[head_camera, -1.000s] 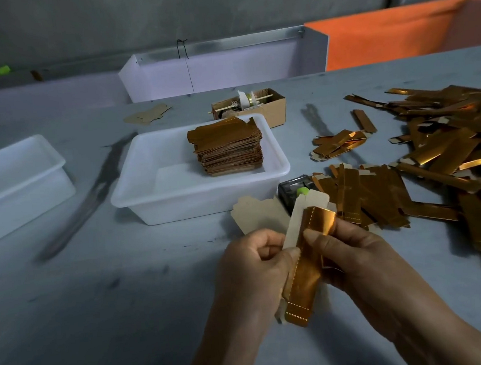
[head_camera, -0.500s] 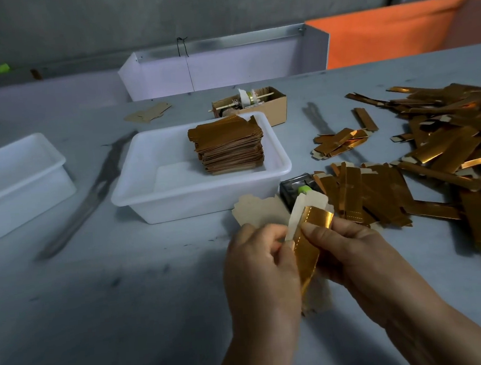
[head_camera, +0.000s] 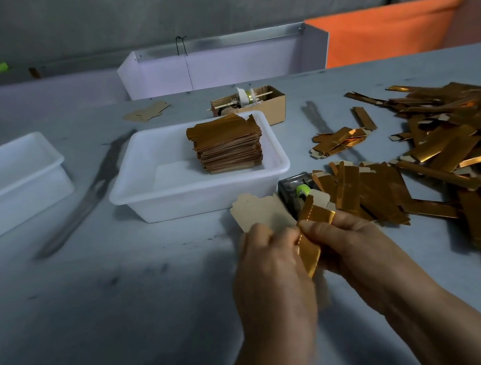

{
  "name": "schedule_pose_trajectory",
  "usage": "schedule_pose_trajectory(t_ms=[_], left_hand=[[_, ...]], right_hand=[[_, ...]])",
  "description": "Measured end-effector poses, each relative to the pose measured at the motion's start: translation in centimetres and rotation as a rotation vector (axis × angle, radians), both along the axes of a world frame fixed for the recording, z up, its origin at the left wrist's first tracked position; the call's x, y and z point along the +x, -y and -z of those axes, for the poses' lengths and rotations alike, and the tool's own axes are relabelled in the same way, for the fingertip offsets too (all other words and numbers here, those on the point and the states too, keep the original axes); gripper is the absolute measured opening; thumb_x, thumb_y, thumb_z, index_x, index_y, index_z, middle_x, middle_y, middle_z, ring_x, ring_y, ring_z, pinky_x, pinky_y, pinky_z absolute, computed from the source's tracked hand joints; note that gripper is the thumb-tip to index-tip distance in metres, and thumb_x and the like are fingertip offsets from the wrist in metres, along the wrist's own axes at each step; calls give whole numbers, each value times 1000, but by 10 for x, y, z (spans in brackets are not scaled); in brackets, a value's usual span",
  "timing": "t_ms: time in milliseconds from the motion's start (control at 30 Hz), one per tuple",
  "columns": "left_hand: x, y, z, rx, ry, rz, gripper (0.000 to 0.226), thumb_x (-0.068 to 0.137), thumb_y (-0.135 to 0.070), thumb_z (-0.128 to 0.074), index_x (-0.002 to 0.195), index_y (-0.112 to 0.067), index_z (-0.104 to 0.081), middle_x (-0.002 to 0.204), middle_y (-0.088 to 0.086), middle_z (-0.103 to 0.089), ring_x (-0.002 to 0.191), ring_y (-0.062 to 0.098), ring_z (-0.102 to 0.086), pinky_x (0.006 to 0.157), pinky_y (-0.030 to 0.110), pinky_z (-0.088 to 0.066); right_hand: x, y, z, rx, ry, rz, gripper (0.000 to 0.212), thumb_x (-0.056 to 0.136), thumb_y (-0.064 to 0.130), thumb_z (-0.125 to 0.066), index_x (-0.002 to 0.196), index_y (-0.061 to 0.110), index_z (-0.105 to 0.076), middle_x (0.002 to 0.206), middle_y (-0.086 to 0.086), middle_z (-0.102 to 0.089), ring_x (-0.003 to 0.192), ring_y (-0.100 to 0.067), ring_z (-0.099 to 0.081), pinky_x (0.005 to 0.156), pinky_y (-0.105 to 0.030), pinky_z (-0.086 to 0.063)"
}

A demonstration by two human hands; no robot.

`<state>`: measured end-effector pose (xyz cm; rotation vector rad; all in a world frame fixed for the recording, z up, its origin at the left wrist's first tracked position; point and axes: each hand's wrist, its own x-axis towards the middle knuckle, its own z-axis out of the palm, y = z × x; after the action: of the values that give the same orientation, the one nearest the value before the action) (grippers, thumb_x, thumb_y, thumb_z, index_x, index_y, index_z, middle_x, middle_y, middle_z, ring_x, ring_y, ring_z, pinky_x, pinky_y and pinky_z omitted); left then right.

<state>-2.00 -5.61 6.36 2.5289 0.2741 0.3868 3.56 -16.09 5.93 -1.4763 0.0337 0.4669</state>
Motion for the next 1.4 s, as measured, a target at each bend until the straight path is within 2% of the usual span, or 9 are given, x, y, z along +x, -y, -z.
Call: schedule_pose_trajectory(t_ms=[67, 167, 233, 400, 500, 667, 933, 1233, 1400], left_hand=[[7, -10, -4, -501, -123, -42, 8, 88, -26, -67, 92, -32, -65, 96, -10, -65, 81, 4, -61, 65, 17, -50], [11, -22, -10, -1176, -266, -9, 3, 86, -14, -67, 87, -17, -68, 78, 0, -73, 62, 9, -68, 55, 18, -52], [12, -24, -12, -1360, -273, 18, 5, 86, -8, -65, 85, -10, -69, 77, 3, -75, 70, 12, -72, 59, 19, -55], [16, -23, -4, -1364, -176, -102, 9, 86, -10, -65, 80, -13, -71, 79, 4, -74, 71, 13, -70, 57, 19, -52], [17, -27, 6, -1362, -102, -243, 7, 89, -9, -61, 85, -9, -66, 79, 5, -71, 70, 13, -67, 56, 19, -51], [17, -26, 13, -1422, -113, -322, 4, 90, -6, -59, 89, -7, -63, 92, 13, -66, 74, 17, -65, 51, 18, -52], [21, -20, 20, -1290, -191, -264, 7, 92, -11, -60, 86, -9, -64, 77, 9, -64, 60, 12, -58, 44, 16, -43], [21, -1, 22, -1228, -275, -95, 11, 95, -20, -57, 95, -12, -65, 90, 18, -72, 47, 9, -42, 42, 18, -35], [26, 9, 29, -1243, -298, -92, 15, 96, -23, -55, 103, -13, -64, 56, -8, -61, 46, 6, -44, 44, 19, -37]], right_hand=[[4, 2, -3, 18, 10, -8, 20, 87, 22, -59, 90, 2, -62, 75, -15, -62, 72, -28, -58, 76, -41, -46], [9, 1, -8, 31, 36, -25, 15, 87, 26, -59, 82, 13, -63, 68, -8, -60, 67, -23, -59, 78, -42, -46], [13, 0, -10, -23, 56, -41, 16, 87, 30, -59, 80, 17, -64, 66, -3, -63, 67, -18, -64, 79, -40, -50], [28, 11, -15, -157, 63, -71, 34, 85, 49, -50, 88, 20, -66, 73, 5, -70, 76, -12, -67, 62, -21, -50], [36, 28, -9, -439, 290, 73, 20, 89, 39, -55, 81, 24, -65, 81, 4, -66, 82, -13, -61, 61, -23, -43], [36, 40, 12, -586, 219, 2, 11, 85, 35, -62, 79, 26, -66, 84, 6, -65, 83, -10, -56, 59, -23, -37], [34, 31, 17, -581, 186, -11, 16, 84, 31, -65, 73, 20, -67, 80, -4, -66, 77, -16, -59, 56, -24, -39], [29, 30, 13, -510, 124, 11, 17, 89, 21, -59, 76, 15, -68, 79, -2, -67, 79, -13, -59, 59, -24, -36], [25, 31, 14, -316, 20, 41, 20, 92, 17, -52, 84, 8, -68, 74, -4, -70, 69, -10, -65, 63, -24, -42]])
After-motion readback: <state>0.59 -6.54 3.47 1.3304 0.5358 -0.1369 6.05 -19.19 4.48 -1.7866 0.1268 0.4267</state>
